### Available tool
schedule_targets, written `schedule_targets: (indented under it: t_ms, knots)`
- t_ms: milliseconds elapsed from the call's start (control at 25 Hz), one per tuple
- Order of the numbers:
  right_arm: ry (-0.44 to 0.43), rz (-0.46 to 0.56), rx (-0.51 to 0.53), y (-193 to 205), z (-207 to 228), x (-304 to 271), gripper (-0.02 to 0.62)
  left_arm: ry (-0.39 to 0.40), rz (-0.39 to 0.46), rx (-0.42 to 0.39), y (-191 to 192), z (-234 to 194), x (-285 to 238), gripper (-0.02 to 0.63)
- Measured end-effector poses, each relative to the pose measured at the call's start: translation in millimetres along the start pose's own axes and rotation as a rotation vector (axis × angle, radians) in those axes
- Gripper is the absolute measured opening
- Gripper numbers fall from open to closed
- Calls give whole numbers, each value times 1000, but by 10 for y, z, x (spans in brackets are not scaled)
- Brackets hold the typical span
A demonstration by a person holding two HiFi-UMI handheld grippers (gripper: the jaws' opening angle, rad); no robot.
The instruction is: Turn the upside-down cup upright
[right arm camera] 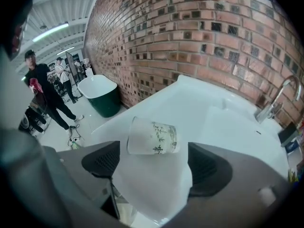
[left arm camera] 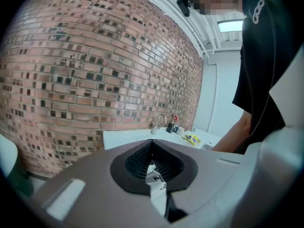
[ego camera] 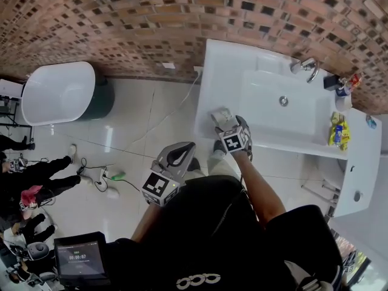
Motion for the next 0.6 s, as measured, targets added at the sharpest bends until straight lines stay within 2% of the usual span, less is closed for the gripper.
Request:
schedule_targets:
  t_ms: [600]
  knots:
    - [-52,-27,-54,-57,81,-243,413,-14,-7,-8,8,-39,-75,15]
Point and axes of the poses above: the fingertips, and each gripper's own axes: x backward along the fingers, z to its right, y out of its underside, the point moved 4 cm from there along x, backward along the fingers, and after that the axes turned 6 degrees about -y, right-handed, at the moved point
